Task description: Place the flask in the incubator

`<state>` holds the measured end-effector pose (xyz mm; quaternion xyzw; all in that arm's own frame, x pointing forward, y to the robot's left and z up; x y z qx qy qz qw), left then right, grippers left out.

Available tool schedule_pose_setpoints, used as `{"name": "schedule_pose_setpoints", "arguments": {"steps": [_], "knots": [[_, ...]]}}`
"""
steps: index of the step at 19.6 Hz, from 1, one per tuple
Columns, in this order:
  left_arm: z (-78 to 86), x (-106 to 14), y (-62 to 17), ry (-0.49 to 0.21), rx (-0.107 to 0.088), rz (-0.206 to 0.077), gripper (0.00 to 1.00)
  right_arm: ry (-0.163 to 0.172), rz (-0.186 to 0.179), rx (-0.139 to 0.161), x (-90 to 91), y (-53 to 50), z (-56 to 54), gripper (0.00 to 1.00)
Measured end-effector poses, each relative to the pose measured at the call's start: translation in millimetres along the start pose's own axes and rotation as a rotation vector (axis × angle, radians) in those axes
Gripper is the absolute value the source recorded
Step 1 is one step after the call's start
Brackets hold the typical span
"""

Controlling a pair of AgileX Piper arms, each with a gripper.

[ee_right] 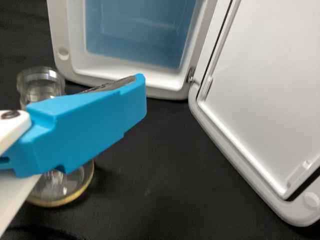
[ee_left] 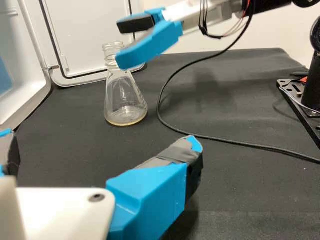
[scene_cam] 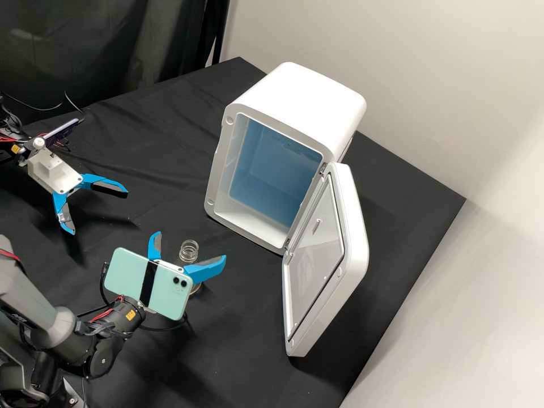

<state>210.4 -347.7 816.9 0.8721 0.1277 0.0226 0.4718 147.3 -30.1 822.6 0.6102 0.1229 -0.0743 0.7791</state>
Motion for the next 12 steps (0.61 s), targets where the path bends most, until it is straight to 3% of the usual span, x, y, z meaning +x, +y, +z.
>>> {"name": "schedule_pose_setpoints", "arguments": {"steps": [3, 6, 12], "knots": [[0.2, -0.2, 0.8, 0.0, 0.001, 0.004, 1.0, -0.01, -0.069, -0.03, -2.3, -9.2, 11.2, 1.0], [0.8, -1.2, 3.8, -0.002, 0.006, 0.018, 1.0, -0.001, -0.137, -0.035, -4.1, -20.4, 21.5, 1.0], [1.0, -1.4, 4.5, -0.002, 0.008, 0.021, 1.0, 0.029, -0.179, -0.051, 0.2, -29.0, 24.4, 1.0]]}}
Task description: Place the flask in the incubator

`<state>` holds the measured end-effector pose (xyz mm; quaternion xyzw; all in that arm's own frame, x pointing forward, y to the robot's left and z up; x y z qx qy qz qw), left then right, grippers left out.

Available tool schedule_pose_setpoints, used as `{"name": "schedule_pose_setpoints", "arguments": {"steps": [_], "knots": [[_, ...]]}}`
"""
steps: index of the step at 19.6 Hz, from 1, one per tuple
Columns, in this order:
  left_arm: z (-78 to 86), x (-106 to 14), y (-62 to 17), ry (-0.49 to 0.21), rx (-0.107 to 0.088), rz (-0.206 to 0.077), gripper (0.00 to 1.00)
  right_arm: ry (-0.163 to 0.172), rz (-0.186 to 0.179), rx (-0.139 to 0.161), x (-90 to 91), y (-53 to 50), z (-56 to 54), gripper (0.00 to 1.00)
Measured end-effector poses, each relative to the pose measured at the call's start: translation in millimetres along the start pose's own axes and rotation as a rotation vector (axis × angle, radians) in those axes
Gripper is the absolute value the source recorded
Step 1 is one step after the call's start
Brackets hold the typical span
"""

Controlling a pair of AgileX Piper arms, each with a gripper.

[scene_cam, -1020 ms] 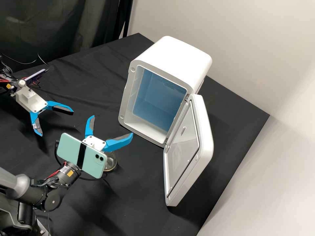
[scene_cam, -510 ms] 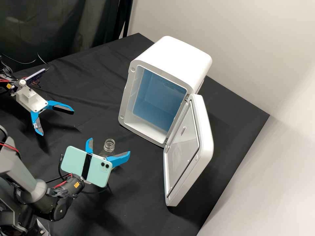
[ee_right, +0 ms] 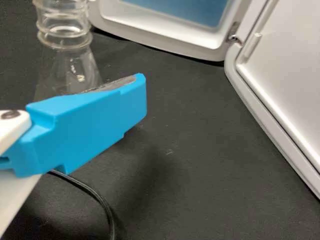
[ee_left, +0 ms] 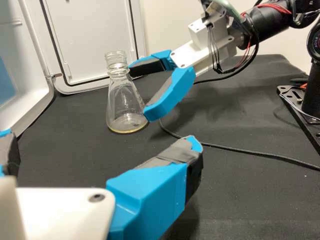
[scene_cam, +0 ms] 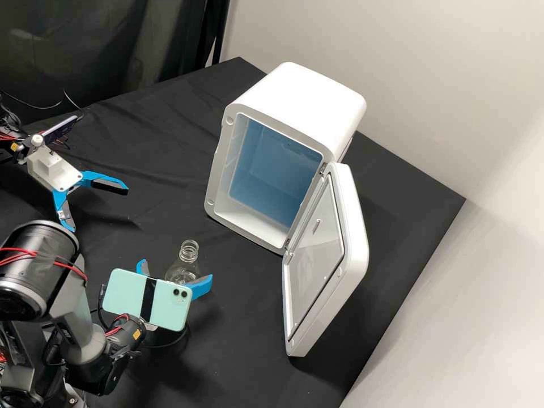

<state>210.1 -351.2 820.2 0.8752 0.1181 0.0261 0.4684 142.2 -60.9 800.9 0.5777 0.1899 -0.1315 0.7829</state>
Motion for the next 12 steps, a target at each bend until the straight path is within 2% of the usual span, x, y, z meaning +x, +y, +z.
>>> {"name": "schedule_pose_setpoints", "arguments": {"steps": [1, 5, 8, 11, 12], "knots": [[0.0, 0.0, 0.0, 0.0, 0.0, 0.0, 1.0, 0.009, -0.012, -0.008, 1.8, -2.5, 0.7, 1.0], [0.0, 0.0, 0.0, 0.0, 0.0, 0.0, 1.0, 0.001, -0.017, 0.003, 6.7, -5.8, 3.9, 1.0], [0.0, 0.0, 0.0, 0.0, 0.0, 0.0, 1.0, -0.01, -0.017, 0.033, 11.7, -7.4, 4.5, 1.0], [-0.2, 0.0, 0.0, 0.002, -0.001, 0.0, 1.0, -0.015, -0.033, 0.042, 14.5, -12.0, 7.8, 1.0], [-0.2, 0.0, 0.0, 0.002, -0.001, 0.0, 1.0, -0.025, -0.037, 0.054, 15.3, -14.2, 10.1, 1.0]]}}
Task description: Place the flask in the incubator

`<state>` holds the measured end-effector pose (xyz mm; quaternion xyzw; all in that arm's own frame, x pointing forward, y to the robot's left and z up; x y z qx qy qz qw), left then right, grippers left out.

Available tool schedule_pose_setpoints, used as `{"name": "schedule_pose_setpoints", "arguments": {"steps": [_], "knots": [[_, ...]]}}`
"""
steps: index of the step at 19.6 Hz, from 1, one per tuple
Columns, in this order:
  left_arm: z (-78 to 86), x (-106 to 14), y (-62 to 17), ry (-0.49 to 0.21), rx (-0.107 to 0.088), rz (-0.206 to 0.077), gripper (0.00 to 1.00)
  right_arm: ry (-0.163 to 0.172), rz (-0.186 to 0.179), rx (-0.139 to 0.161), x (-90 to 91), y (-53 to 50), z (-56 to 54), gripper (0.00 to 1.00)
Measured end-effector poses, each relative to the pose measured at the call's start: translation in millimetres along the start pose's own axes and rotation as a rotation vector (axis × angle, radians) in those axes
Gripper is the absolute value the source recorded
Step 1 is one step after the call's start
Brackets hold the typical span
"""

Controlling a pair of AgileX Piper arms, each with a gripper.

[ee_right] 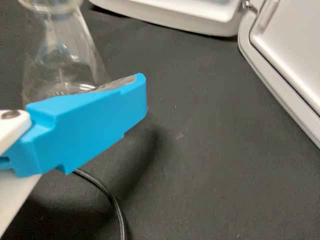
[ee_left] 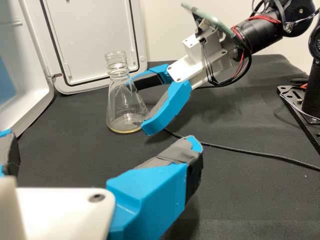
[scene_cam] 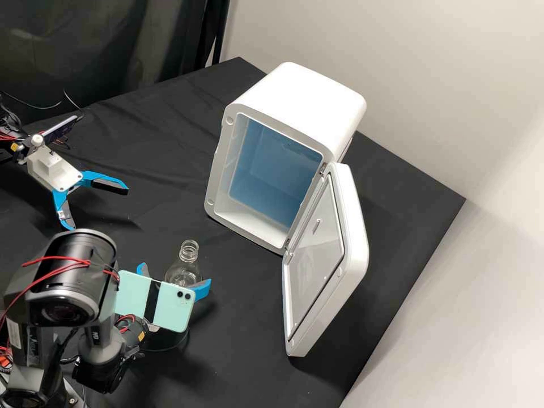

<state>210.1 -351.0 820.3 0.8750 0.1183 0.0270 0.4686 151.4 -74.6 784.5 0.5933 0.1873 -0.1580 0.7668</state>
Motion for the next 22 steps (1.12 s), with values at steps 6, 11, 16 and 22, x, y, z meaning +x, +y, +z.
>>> {"name": "schedule_pose_setpoints", "arguments": {"steps": [6, 11, 16, 22], "knots": [[1.5, 0.3, 0.1, -0.003, 0.0, 0.001, 1.0, -0.048, 0.02, 0.03, 12.1, 4.7, 10.4, 1.0], [1.4, 0.3, 0.1, -0.003, 0.0, 0.001, 1.0, -0.06, 0.036, 0.053, 20.5, 9.6, 12.2, 1.0], [1.4, 0.3, 0.1, -0.003, 0.0, 0.001, 1.0, -0.078, 0.073, 0.164, 31.7, 17.1, 11.9, 1.0], [1.4, 0.3, 0.1, -0.003, 0.0, 0.001, 1.0, -0.061, 0.072, 0.228, 37.5, 17.2, 4.7, 1.0]]}}
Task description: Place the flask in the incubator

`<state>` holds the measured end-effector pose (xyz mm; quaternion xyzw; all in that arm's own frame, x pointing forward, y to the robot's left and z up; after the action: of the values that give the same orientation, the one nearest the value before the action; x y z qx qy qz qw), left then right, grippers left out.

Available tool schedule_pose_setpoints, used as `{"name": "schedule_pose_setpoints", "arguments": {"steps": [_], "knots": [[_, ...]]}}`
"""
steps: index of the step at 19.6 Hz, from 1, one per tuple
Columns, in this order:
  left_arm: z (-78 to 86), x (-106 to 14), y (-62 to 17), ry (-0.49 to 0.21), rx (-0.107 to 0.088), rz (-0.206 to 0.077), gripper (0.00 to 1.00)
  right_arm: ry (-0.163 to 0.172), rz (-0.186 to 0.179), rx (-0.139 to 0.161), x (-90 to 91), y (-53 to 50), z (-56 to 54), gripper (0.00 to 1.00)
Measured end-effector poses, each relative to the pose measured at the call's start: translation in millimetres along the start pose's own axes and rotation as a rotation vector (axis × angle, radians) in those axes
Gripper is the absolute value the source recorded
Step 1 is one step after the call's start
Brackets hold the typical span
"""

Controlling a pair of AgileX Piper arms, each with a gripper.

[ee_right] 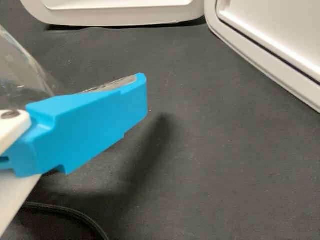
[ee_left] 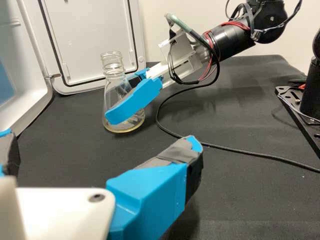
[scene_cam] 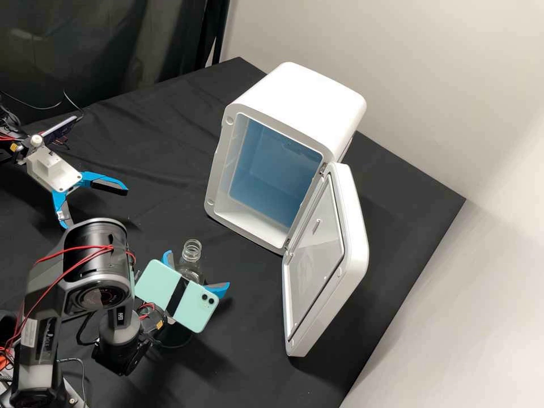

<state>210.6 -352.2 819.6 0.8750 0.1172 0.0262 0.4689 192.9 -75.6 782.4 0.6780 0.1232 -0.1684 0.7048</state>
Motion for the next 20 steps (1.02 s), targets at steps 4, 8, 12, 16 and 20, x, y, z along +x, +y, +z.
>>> {"name": "schedule_pose_setpoints", "arguments": {"steps": [4, 8, 12, 16, 20], "knots": [[-0.1, 0.0, 0.0, 0.001, -0.001, 0.0, 1.0, 0.01, -0.011, 0.014, 4.1, -2.8, -4.8, 1.0], [-0.1, 0.0, 0.0, 0.001, -0.001, 0.0, 1.0, 0.016, -0.005, 0.025, 6.9, -1.6, -7.9, 1.0], [-0.1, 0.0, 0.0, 0.001, -0.001, 0.0, 1.0, 0.014, 0.005, 0.021, 6.9, -0.1, -9.7, 1.0], [-0.1, 0.0, 0.0, 0.001, -0.001, 0.0, 1.0, 0.014, 0.006, 0.079, 7.0, 0.0, -9.9, 1.0], [-0.3, 0.0, 0.1, 0.003, -0.001, 0.001, 1.0, 0.009, 0.014, 0.157, 8.1, 0.1, -10.8, 1.0]]}}
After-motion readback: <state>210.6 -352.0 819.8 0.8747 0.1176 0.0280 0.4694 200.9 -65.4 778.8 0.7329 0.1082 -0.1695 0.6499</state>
